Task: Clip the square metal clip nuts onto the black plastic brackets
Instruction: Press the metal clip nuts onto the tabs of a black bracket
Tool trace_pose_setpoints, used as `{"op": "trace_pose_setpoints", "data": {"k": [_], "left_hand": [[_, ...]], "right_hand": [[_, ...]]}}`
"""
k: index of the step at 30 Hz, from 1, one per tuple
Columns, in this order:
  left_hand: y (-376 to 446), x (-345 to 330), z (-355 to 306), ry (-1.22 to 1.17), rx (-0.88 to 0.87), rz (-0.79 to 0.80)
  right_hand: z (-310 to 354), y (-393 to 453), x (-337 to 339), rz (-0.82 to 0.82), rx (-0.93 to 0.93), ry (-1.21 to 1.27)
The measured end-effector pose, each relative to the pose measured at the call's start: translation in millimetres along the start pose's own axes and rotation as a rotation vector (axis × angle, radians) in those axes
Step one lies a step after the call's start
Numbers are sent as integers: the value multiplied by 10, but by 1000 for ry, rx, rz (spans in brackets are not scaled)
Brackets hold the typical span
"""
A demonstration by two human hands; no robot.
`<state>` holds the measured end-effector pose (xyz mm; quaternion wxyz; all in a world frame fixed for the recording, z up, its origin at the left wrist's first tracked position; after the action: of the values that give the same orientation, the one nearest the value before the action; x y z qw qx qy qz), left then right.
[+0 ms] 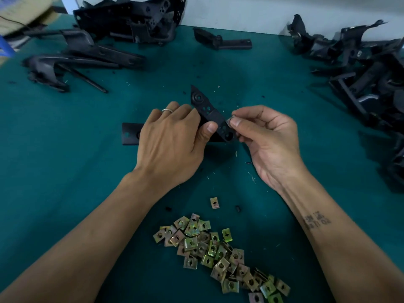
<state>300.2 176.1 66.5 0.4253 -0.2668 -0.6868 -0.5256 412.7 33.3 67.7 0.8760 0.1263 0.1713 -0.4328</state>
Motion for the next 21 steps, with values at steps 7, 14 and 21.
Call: {"op": "trace_pose_setpoints", "data": {"k": [7, 14, 21], "left_hand": [[-3, -1, -9, -7, -13, -25], [-6, 14, 1, -6, -5, 7], [-6, 33, 36, -6, 48, -3]], "right_hand": [[-15, -16, -35, -54, 23, -36], [-42, -39, -46, 22, 42, -99], [15, -43, -21, 170, -18, -74]]}}
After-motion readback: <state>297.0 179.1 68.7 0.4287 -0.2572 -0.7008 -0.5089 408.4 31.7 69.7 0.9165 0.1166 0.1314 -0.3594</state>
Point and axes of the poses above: each hand's wrist, its own y-axis towards the middle knuckle, its own x-axis out of the back of the hand, z = x × y, the point moved 1 cm from there along y, towards the middle knuckle, and after that the axes turned 6 degrees about y, right-handed, at the moved point
